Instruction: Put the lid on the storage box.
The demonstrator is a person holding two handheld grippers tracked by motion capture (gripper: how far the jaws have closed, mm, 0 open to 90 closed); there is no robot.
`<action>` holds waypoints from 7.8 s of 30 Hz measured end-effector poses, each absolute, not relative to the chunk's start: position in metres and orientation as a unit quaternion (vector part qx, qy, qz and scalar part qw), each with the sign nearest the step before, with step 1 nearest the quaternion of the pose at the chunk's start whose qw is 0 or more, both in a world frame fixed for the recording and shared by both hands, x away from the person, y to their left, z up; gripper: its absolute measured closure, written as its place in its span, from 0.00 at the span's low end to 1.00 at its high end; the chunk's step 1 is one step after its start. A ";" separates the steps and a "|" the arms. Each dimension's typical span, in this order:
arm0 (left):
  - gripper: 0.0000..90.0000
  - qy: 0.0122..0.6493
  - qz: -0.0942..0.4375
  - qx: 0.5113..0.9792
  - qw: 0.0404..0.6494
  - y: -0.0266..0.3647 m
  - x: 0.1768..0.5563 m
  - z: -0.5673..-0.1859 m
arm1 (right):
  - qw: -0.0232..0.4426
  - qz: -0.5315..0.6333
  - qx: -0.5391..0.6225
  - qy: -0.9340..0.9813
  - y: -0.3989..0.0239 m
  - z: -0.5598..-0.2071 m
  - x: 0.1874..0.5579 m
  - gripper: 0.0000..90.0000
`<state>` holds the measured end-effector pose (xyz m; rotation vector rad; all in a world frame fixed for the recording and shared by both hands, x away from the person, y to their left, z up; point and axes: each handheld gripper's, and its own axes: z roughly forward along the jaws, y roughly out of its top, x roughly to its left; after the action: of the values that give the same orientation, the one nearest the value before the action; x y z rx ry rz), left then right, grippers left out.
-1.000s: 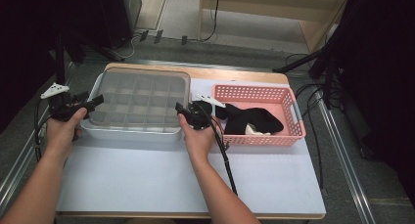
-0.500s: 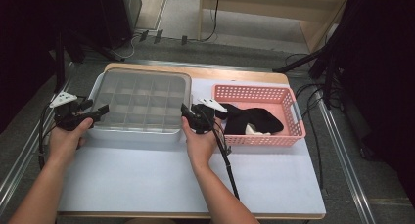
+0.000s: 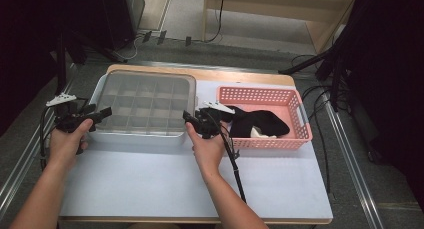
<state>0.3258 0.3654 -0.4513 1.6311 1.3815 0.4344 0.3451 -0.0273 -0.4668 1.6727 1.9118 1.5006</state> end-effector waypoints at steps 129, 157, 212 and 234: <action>0.72 0.599 0.202 0.611 0.477 0.393 0.186 -0.489 | 0.032 0.512 0.488 0.706 -0.022 -0.510 0.237 0.69; 0.71 0.599 0.187 0.602 0.494 0.401 0.192 -0.475 | 0.033 0.527 0.490 0.693 -0.041 -0.502 0.235 0.72; 0.72 0.604 0.137 0.602 0.504 0.421 0.144 -0.491 | 0.044 0.523 0.477 0.705 -0.031 -0.512 0.177 0.73; 0.69 0.626 0.147 0.616 0.455 0.420 0.144 -0.507 | 0.010 0.488 0.492 0.721 -0.021 -0.528 0.182 0.66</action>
<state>0.1440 0.4198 -0.5070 1.5193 1.5457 0.3636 0.1819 -0.0210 -0.5277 1.5369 2.2509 1.5234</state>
